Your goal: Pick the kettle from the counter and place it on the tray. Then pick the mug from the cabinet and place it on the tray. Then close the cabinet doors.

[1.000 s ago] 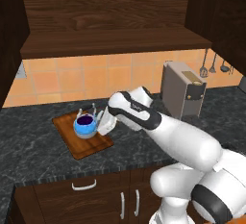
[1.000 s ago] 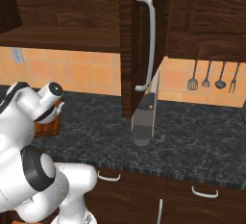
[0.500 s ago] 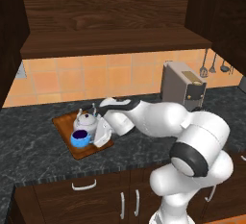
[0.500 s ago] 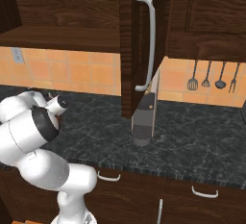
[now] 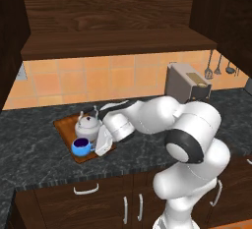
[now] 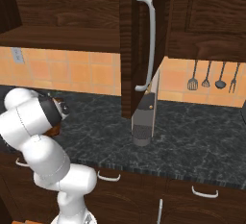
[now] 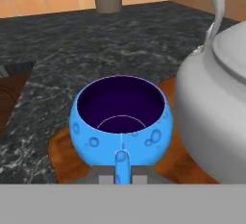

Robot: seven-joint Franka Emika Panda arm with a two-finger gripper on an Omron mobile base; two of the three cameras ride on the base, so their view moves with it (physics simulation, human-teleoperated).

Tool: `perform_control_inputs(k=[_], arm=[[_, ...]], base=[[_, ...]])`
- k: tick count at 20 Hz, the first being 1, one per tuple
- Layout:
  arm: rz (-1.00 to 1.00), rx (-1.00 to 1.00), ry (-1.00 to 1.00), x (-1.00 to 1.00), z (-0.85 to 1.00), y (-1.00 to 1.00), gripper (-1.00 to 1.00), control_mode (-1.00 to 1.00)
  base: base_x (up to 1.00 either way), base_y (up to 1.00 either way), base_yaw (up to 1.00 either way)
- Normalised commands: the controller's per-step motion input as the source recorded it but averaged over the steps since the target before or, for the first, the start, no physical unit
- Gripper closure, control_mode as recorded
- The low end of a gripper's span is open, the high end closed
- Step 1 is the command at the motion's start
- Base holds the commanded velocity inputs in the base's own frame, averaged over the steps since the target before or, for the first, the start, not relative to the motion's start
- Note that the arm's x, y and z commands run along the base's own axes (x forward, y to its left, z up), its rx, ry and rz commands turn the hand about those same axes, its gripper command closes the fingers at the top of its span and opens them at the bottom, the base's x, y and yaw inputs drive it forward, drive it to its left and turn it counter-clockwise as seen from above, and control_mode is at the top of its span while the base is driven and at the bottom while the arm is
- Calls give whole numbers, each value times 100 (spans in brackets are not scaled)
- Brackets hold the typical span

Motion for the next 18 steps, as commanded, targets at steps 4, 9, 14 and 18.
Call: perform_control_inputs(k=[4, 9, 14, 18], arm=[[-1, 0, 0, 21, -11, 14, 100, -100], [-1, 0, 0, 8, -1, 4, -100, -100], [0, 0, 0, -17, 0, 0, -100, -100], [0, 0, 0, -31, 19, -1, -100, -100]], base=[[0, 0, 0], [0, 0, 0], [0, 0, 0], [0, 0, 0]])
